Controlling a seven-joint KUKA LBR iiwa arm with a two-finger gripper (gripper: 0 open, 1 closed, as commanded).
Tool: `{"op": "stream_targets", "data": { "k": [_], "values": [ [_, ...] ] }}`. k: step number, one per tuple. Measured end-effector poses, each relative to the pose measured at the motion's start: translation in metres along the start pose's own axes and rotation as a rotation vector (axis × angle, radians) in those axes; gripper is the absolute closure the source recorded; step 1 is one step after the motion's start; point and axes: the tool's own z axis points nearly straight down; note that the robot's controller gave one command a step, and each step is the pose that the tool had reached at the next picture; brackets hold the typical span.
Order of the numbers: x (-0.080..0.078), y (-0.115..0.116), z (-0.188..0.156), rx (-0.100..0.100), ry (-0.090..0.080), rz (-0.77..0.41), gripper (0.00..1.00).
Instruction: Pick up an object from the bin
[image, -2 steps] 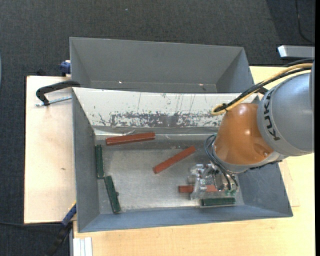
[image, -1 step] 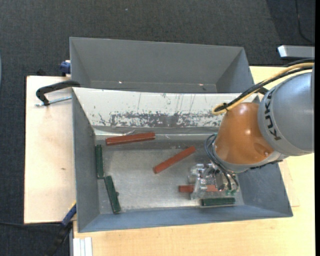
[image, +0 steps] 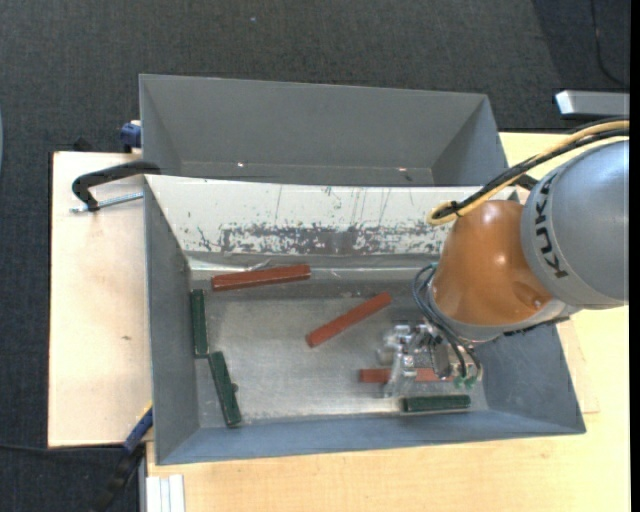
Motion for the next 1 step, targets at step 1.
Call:
{"op": "stream_targets", "data": {
  "k": [1],
  "values": [
    [-0.0013,0.0001,-0.0122,0.0,-0.006,0.0,1.0]
  ]
}}
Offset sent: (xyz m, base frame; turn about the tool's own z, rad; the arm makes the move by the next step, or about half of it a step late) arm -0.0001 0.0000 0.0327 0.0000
